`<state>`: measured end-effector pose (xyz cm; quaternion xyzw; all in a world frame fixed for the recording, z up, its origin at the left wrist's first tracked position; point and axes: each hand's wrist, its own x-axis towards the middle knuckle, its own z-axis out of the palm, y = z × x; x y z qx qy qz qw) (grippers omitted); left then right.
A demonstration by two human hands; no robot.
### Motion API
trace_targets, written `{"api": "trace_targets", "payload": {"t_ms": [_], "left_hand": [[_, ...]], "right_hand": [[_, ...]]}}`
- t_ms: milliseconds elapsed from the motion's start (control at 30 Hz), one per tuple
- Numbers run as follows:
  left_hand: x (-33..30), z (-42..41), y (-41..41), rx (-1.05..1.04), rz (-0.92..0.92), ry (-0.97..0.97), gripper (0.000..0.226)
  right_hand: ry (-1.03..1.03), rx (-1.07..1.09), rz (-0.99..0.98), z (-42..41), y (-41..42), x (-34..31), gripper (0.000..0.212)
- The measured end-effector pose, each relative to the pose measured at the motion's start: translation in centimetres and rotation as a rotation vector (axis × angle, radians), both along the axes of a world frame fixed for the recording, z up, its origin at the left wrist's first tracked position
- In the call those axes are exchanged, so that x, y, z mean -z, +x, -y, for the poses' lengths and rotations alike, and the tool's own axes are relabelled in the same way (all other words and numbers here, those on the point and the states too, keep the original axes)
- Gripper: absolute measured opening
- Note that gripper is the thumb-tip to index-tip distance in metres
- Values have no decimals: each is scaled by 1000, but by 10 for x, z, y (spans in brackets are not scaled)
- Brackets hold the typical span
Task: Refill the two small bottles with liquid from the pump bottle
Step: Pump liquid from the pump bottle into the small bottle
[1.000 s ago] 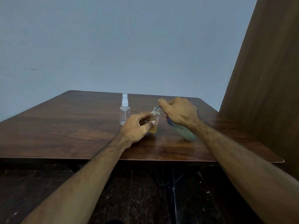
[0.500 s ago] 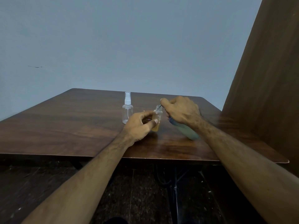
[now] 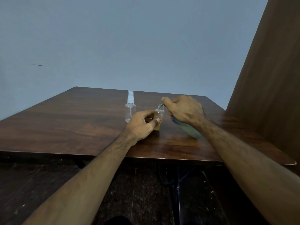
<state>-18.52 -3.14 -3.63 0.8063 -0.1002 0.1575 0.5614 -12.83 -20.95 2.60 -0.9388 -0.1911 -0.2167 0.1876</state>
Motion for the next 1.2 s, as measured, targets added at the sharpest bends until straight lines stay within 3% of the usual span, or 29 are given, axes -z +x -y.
{"api": "trace_targets", "payload": {"t_ms": [167, 400, 700, 967, 1200], "left_hand": [[0, 0, 1, -11, 19, -23, 27], [0, 1, 1, 6, -15, 11, 31], [-1, 1, 0, -10, -23, -15, 33], [-1, 1, 0, -4, -27, 20, 33], [-2, 1, -1, -7, -11, -7, 33]], "right_hand": [[21, -3, -11, 1, 1, -1, 93], [34, -4, -27, 4, 0, -4, 68], [61, -6, 4, 4, 0, -2, 94], [54, -24, -14, 4, -1, -4, 71], [63, -8, -16, 3, -4, -4, 92]]}}
